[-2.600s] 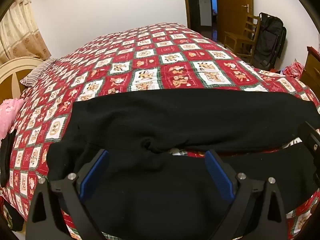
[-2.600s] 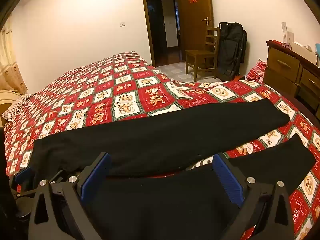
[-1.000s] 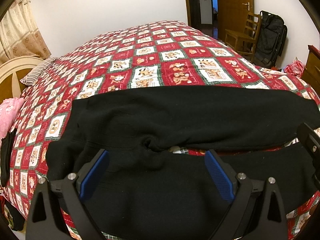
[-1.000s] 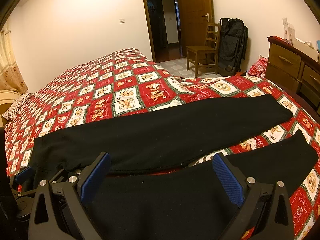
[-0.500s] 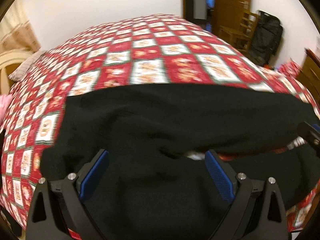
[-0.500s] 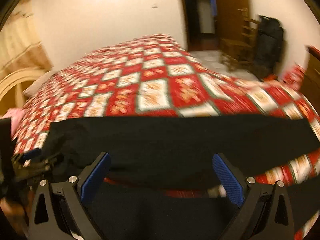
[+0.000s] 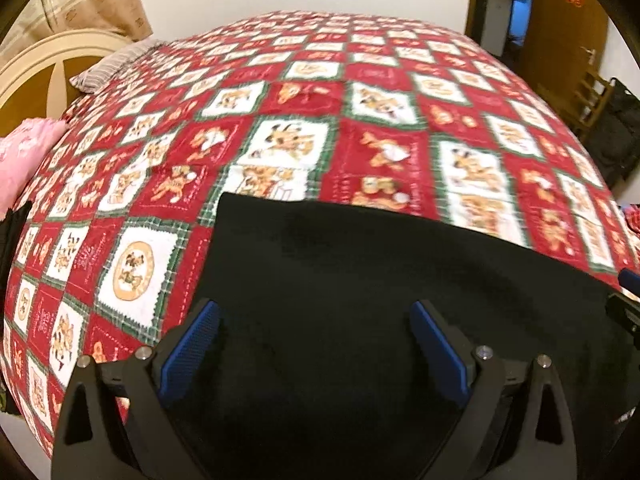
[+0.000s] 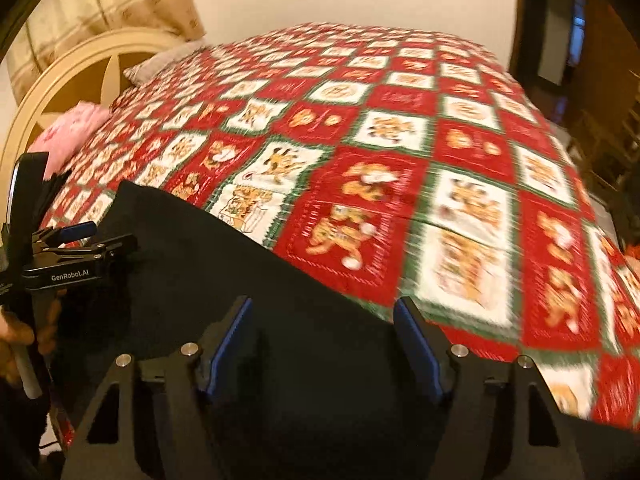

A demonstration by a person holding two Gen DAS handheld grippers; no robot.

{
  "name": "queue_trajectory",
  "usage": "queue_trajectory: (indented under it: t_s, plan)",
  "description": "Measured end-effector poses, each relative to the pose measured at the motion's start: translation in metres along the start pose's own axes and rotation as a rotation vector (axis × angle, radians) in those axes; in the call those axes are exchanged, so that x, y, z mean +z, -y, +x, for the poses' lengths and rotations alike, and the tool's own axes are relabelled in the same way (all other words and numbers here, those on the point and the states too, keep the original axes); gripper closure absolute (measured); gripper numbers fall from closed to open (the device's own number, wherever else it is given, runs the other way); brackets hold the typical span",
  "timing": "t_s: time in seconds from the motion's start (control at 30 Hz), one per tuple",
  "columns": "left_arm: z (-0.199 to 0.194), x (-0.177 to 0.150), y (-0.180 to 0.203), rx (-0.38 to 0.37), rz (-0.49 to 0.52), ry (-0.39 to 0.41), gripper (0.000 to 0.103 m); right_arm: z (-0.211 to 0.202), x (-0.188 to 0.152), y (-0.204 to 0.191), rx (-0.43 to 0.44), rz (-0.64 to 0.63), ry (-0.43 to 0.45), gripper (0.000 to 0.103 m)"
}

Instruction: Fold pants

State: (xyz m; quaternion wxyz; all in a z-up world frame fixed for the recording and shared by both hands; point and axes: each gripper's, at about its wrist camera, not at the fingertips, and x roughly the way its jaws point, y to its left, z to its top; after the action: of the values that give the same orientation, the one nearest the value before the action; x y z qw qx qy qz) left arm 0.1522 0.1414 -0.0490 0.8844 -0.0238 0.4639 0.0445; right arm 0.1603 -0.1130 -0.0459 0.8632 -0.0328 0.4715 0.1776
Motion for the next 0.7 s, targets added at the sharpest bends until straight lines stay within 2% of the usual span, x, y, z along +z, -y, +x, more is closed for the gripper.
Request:
queue_trajectory:
  t_s: [0.13,0.23,0.33,0.4,0.5,0.57,0.7]
  plan:
    - [0.025,-0.003,0.002,0.017,-0.003,-0.062,0.005,0.02,0.0,-0.004,-0.011,-0.051,-0.038,0.03]
    - [0.028,-0.004,0.004,0.036,0.015,-0.03,0.002,0.024,-0.005,-0.01,-0.032,-0.1,-0.007,0.032]
    - [0.033,-0.004,0.004,0.045,0.019,-0.018,0.0,0.023,-0.005,-0.014,-0.012,-0.134,0.004,0.053]
    - [0.033,-0.006,0.004,0.046,0.019,-0.009,0.0,0.022,-0.004,-0.018,0.011,-0.143,0.0,0.075]
    - [0.034,-0.008,0.006,0.052,0.027,0.011,0.0,0.019,-0.004,-0.027,0.004,-0.175,-0.001,0.092]
    - [0.034,-0.008,0.005,0.048,0.028,0.011,0.0,0.012,-0.005,-0.033,-0.011,-0.182,0.02,0.097]
    - [0.028,-0.003,-0.003,0.011,0.029,-0.049,0.0,-0.02,-0.01,-0.047,-0.029,-0.23,0.124,0.098]
